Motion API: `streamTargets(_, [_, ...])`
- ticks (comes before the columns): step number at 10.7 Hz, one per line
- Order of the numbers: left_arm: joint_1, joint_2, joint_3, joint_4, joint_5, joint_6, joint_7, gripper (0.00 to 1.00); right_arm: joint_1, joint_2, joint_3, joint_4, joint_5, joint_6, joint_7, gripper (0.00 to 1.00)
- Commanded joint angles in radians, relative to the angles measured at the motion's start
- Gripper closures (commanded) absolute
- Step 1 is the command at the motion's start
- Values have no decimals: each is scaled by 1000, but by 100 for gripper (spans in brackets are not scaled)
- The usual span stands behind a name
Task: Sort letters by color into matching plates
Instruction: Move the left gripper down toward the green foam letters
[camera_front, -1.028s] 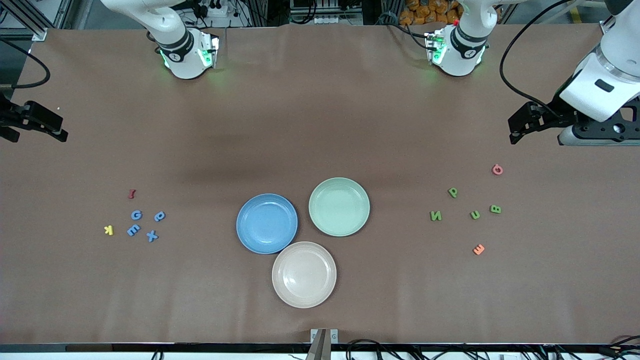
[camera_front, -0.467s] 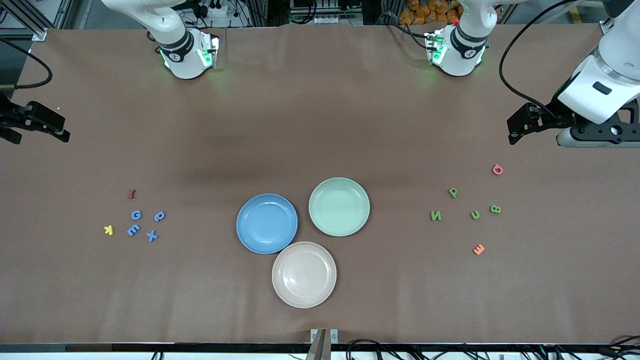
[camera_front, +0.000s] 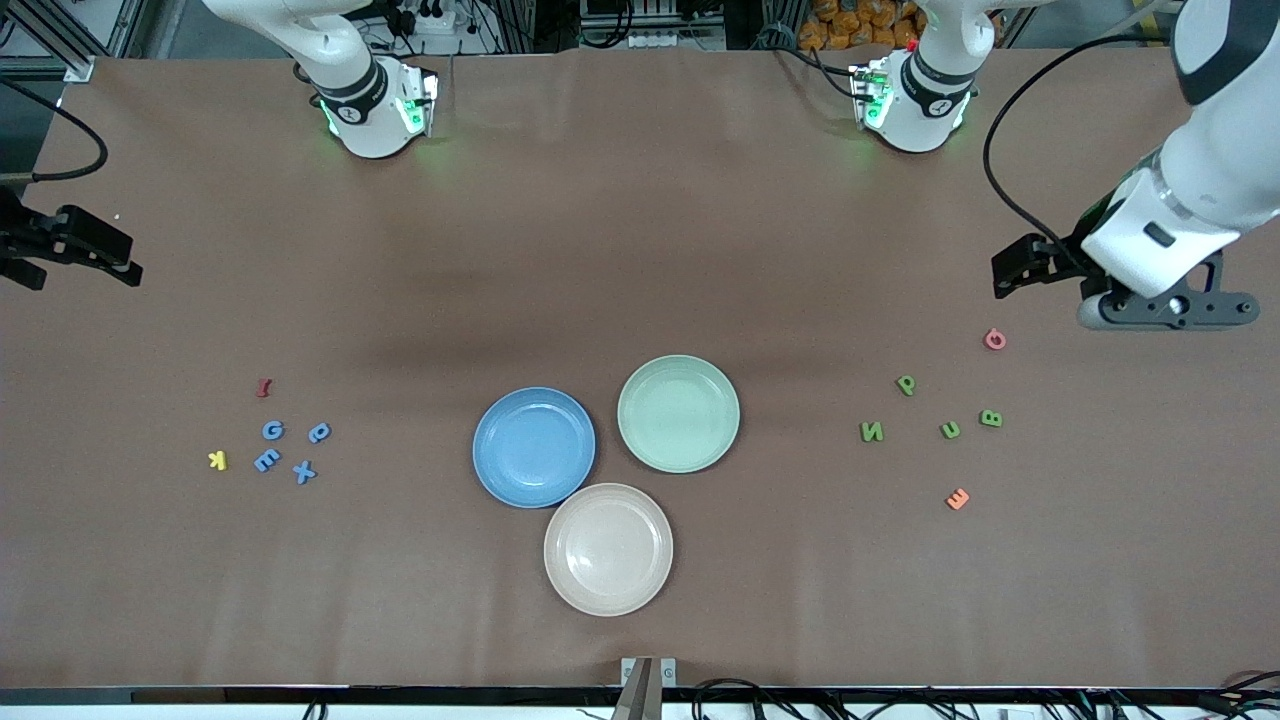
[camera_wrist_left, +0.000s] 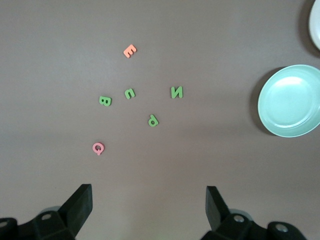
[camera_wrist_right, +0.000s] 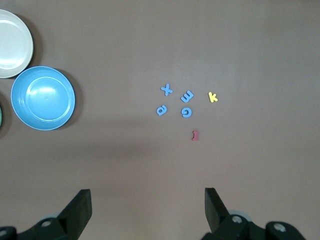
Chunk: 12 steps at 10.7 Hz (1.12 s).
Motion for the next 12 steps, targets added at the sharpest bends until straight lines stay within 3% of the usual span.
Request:
streamTargets(1, [10, 6, -2, -111, -25, 111, -32, 0, -17, 12, 16, 23, -12, -7, -11, 0])
streamTargets(7, [13, -7, 0, -375, -11, 421, -96, 0, -18, 13, 16, 23, -12, -5, -11, 0])
streamTargets(12, [62, 80, 0, -435, 50, 565, -142, 0, -12, 25, 16, 23, -14, -5, -7, 0])
